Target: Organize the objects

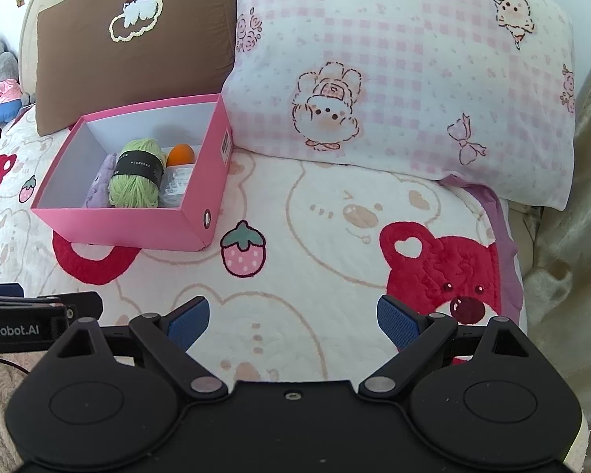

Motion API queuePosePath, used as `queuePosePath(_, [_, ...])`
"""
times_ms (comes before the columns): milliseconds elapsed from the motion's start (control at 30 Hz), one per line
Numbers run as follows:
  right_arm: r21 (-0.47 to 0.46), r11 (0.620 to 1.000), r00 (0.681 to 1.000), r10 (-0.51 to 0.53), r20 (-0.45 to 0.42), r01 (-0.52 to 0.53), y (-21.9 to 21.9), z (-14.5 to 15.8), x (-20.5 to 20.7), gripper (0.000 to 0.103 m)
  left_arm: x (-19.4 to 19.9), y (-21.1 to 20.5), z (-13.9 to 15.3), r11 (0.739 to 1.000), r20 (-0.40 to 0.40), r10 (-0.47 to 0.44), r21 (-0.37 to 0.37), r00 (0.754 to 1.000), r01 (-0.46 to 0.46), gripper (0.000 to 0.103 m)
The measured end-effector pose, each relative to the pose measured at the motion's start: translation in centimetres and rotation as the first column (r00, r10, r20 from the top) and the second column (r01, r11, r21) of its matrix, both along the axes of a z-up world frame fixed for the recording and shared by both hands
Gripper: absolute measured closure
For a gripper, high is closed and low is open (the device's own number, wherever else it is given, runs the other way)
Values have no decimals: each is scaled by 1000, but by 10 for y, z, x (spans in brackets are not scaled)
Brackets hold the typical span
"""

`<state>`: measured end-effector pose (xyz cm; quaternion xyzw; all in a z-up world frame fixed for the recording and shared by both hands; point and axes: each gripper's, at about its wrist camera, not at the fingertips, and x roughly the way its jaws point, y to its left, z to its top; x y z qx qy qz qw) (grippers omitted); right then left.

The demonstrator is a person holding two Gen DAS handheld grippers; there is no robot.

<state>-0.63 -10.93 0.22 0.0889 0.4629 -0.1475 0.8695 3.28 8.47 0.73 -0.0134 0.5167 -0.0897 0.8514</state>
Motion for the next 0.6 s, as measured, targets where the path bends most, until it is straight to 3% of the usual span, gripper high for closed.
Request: queuePosePath(600, [8, 1000, 1000, -2, -9, 2, -1, -2, 0, 9, 0, -1, 1, 1000, 4, -20, 12, 1000, 20, 0])
